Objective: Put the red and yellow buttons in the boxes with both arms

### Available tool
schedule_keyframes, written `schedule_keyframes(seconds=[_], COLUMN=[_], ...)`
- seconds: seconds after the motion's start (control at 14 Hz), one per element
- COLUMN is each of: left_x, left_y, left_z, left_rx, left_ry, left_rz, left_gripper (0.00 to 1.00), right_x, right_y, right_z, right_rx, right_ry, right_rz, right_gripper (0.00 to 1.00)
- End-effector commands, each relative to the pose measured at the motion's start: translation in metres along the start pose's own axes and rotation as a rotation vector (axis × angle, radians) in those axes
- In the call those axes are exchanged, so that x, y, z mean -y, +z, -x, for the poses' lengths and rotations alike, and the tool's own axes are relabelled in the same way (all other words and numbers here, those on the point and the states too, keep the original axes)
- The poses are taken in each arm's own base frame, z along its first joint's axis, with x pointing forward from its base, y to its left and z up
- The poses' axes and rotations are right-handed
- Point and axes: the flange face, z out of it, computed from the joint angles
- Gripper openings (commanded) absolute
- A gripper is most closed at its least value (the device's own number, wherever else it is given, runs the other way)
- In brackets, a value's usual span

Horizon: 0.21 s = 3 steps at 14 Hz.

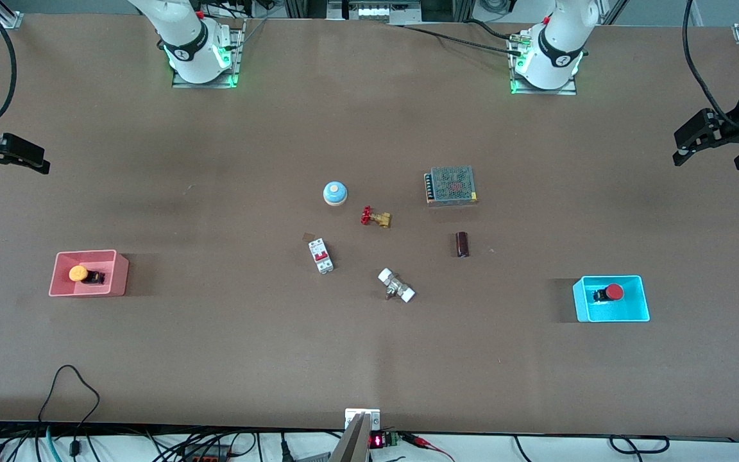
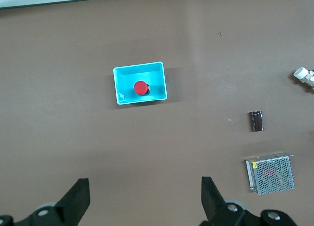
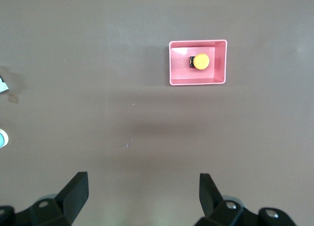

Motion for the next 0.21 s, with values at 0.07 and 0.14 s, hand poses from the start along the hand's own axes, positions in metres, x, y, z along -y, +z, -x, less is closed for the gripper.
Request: schedule_keyframes(seconds=[0.07, 0.14], left_x=[0.0017, 0.0016], left_y=[-0.0025, -0.0022], left_z=[0.0051, 0.0054], left_rx=[-0.004, -0.001], left_ry=[0.012, 0.012], left_rz=[-0.024, -0.024], left_gripper=[1.0, 1.0], right_x=[0.0007, 0.0], right_y=[0.0007, 0.0007], right_z=[0.0075, 0.0076], right_rx=[0.009, 0.009], right_ry=[0.017, 0.019], right_rz=[0.007, 0.005], right_gripper=[1.0, 1.0])
